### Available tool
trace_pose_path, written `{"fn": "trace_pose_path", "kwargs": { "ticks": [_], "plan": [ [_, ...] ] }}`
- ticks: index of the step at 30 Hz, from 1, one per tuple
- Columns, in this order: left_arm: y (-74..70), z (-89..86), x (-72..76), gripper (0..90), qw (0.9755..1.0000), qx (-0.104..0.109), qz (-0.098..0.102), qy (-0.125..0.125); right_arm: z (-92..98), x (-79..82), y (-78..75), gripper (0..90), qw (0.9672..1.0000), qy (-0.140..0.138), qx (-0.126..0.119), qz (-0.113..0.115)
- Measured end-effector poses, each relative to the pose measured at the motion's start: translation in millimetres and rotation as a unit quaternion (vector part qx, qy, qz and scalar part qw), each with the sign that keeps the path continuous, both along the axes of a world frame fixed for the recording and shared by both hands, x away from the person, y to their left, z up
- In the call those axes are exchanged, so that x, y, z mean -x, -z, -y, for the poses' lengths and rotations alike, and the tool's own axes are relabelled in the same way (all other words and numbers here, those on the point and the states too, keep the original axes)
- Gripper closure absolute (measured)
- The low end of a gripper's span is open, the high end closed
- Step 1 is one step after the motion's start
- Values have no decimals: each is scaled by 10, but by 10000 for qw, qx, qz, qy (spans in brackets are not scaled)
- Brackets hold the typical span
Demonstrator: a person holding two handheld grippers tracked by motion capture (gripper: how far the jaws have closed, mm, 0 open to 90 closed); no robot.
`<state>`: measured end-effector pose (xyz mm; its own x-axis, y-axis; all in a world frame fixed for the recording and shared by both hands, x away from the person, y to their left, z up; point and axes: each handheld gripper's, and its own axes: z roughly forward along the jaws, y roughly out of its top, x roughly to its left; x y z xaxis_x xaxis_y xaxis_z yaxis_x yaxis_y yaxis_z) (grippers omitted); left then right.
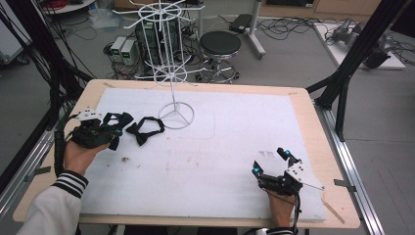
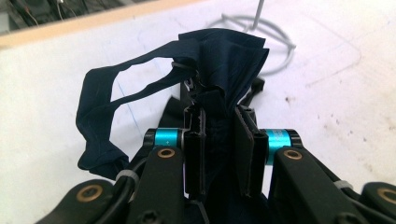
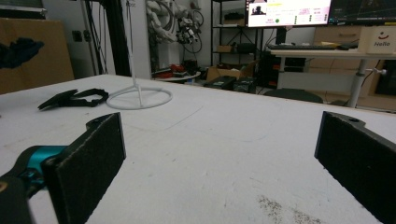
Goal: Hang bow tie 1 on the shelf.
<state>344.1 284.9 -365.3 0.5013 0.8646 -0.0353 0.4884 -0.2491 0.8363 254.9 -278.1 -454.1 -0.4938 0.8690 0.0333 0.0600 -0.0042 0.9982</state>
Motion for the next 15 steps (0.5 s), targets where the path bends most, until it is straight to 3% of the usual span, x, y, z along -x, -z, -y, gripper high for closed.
{"fn": "trace_pose_path", "kwargs": {
  "ticks": [5,8,15],
  "plan": [
    [-86,12,9,752,9996,202,202,6,1,0,0,11,10000,-2,-1,1],
    [-170,15,10,751,9984,346,439,52,2,-1,0,10,10000,-2,4,15],
    [-278,44,-12,751,9969,489,606,134,4,-3,1,11,10000,-1,11,27]
  ]
}}
